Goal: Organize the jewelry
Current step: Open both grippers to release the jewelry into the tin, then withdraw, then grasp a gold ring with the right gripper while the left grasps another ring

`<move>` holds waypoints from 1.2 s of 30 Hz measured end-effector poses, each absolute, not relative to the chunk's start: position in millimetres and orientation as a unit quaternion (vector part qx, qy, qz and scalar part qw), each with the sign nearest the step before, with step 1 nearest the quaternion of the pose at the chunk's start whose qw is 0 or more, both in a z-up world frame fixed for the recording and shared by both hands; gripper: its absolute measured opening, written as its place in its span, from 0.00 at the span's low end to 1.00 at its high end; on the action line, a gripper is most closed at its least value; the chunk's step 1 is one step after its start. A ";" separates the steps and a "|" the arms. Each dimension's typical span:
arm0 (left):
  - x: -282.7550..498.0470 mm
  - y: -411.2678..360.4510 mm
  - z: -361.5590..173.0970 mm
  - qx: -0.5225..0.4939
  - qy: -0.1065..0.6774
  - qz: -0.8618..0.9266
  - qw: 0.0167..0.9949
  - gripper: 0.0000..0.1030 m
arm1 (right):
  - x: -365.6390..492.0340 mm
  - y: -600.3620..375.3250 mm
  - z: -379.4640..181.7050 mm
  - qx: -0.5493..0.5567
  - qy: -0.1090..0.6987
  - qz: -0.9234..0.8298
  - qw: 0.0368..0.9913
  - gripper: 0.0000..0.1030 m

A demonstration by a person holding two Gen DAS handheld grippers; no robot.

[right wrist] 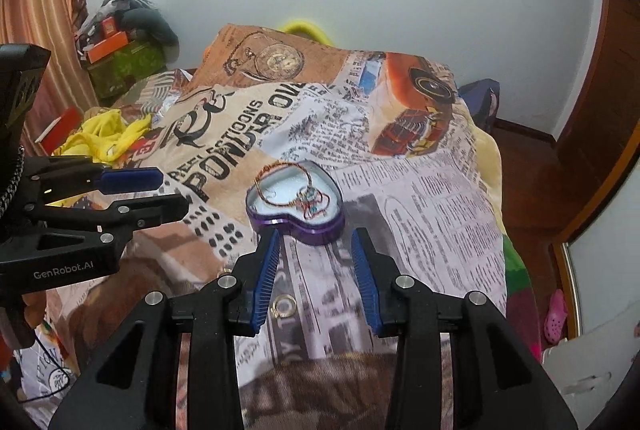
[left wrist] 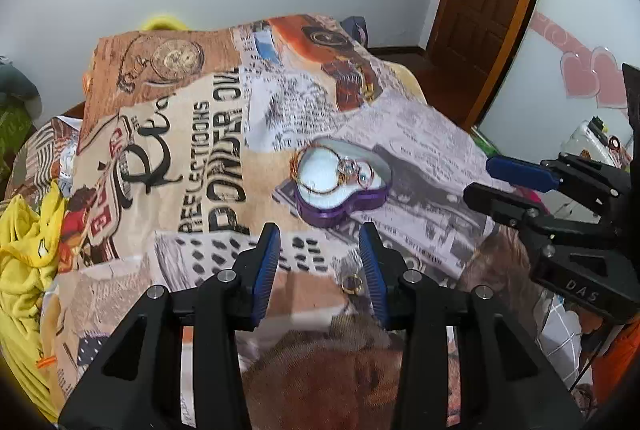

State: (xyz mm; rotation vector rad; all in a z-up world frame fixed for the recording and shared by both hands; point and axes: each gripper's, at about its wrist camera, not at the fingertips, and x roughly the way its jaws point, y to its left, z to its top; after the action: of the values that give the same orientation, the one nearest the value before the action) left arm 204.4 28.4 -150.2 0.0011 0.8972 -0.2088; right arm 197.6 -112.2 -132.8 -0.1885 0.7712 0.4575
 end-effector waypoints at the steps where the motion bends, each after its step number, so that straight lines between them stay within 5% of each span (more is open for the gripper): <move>1: 203.2 27.3 -154.3 0.001 0.438 -0.102 0.893 0.39 | 196.3 -114.4 -135.4 -0.090 0.375 0.220 0.896 0.33; 23: 193.5 -6.1 -218.4 0.019 0.499 -0.145 0.854 0.39 | 181.6 -116.9 -208.6 -0.085 0.463 0.249 0.846 0.33; 36: 204.9 -3.8 -230.9 0.015 0.497 -0.147 0.855 0.29 | 191.8 -109.3 -215.9 -0.075 0.458 0.260 0.847 0.33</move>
State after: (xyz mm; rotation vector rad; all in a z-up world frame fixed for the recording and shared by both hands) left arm 204.9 -3.8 -230.9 0.0306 1.0447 -0.3095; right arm 191.8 -109.3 -215.9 -0.1591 0.9650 0.5483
